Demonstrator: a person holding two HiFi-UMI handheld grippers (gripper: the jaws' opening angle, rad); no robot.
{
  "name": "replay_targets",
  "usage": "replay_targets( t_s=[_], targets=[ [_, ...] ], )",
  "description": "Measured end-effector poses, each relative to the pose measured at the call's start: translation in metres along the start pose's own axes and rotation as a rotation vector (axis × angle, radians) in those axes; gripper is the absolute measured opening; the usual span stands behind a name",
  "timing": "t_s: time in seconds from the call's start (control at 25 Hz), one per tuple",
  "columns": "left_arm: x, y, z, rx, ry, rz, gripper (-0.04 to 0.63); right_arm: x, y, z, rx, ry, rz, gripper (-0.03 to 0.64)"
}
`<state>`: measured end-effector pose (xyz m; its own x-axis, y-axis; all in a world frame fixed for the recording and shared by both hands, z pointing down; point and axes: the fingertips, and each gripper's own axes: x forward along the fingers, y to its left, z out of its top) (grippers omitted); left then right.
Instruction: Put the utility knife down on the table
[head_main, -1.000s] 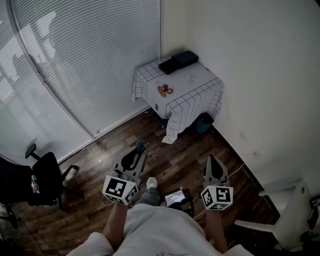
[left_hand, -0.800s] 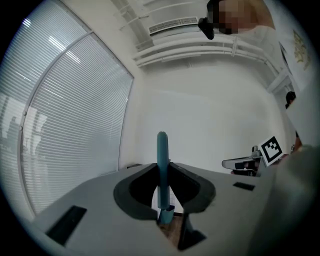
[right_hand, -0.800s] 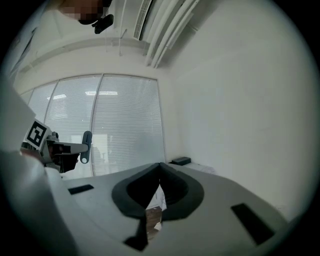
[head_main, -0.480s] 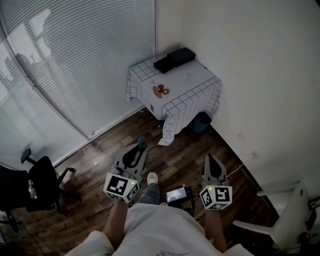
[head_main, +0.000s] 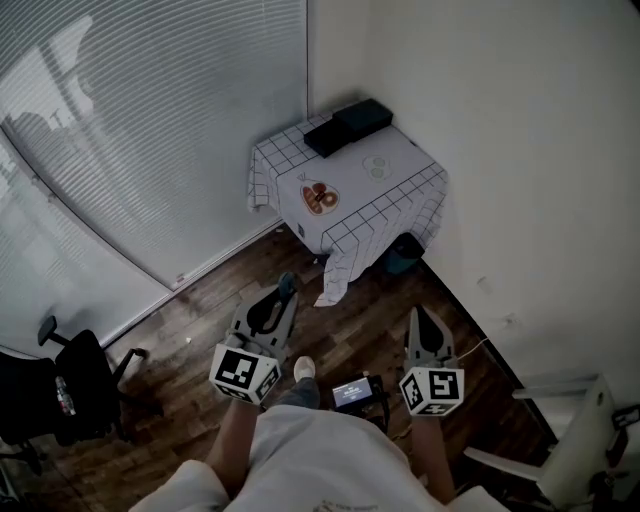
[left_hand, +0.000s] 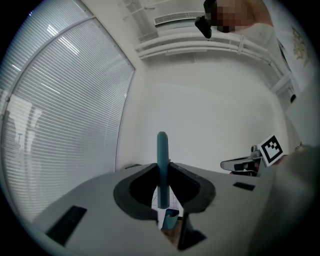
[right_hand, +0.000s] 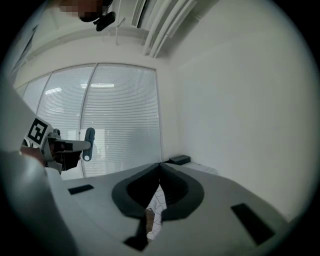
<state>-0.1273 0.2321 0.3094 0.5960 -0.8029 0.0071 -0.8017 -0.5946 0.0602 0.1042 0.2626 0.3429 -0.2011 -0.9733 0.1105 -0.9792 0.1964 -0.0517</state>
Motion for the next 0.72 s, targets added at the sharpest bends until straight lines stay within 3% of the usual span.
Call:
replay_targets(
  t_s=[0.48, 0.72],
  targets=[
    [0.073, 0.069, -0.001, 0.001, 0.021, -0.043, 0.075, 0.098, 0.002, 0.000, 0.003, 0.034, -0.021, 0.008],
    [0.093, 0.097, -0.007, -0.029, 0.030, -0.061, 0.075, 0.119, 0.001, 0.002, 0.040, 0.019, -0.049, 0.008]
  ],
)
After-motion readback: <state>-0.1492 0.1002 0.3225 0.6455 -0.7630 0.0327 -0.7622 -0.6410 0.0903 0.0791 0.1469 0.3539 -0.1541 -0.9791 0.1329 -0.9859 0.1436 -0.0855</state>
